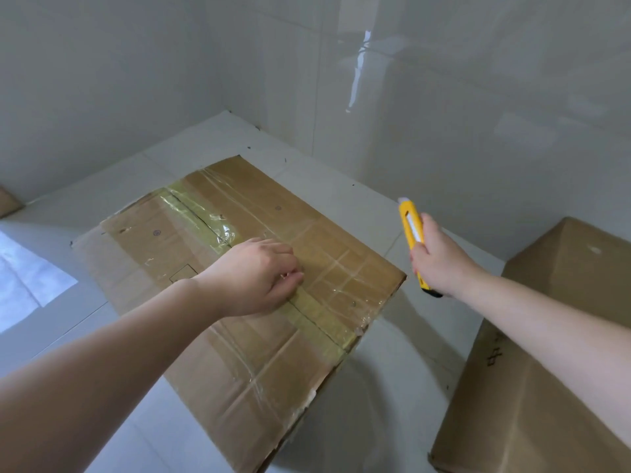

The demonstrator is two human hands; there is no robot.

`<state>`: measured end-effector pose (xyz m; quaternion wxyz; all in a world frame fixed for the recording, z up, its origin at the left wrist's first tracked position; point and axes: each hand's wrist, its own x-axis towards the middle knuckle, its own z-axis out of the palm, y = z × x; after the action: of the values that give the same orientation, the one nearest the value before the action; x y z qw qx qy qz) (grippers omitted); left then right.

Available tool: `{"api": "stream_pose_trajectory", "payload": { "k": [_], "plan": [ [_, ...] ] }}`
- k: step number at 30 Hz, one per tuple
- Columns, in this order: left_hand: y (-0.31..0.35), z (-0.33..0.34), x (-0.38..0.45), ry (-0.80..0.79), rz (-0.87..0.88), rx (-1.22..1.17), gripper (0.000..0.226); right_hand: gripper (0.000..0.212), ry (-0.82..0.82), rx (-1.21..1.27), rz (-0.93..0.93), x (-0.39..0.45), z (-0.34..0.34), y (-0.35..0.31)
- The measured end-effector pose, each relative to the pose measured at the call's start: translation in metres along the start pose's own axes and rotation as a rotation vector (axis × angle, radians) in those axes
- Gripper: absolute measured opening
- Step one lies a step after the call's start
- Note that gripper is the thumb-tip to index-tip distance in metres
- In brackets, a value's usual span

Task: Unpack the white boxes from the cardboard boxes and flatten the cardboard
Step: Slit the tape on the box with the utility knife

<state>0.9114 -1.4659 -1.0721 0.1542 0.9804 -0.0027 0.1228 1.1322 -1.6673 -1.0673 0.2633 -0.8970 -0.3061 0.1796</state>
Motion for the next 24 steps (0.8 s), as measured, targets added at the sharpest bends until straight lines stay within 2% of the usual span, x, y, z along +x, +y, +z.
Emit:
{"api": "stream_pose_trajectory", "payload": {
  "k": [2,6,10,15,21,24],
  "plan": [
    [-0.002,0.0,0.001,-0.002,-0.021,0.005,0.033,0.05,-0.009,0.004,0.086,0.021,-0.005,0.018],
    [-0.003,0.003,0.006,-0.028,-0.055,0.003,0.032,0.062,-0.06,-0.042,0.32,0.062,0.011,0.065],
    [-0.001,0.006,0.014,-0.038,-0.097,0.01,0.036,0.01,-0.032,0.062,0.503,0.072,0.051,0.101],
    [0.006,0.015,0.028,-0.042,-0.17,0.033,0.04,0.015,0.079,0.188,0.616,0.092,0.077,0.121],
    [0.016,0.024,0.05,-0.05,-0.217,0.061,0.043,0.021,0.097,-0.019,0.652,0.099,0.085,0.13],
    [0.018,0.025,0.053,-0.072,-0.225,0.061,0.042,0.012,0.056,-0.14,0.608,0.094,0.085,0.144]
  ]
}}
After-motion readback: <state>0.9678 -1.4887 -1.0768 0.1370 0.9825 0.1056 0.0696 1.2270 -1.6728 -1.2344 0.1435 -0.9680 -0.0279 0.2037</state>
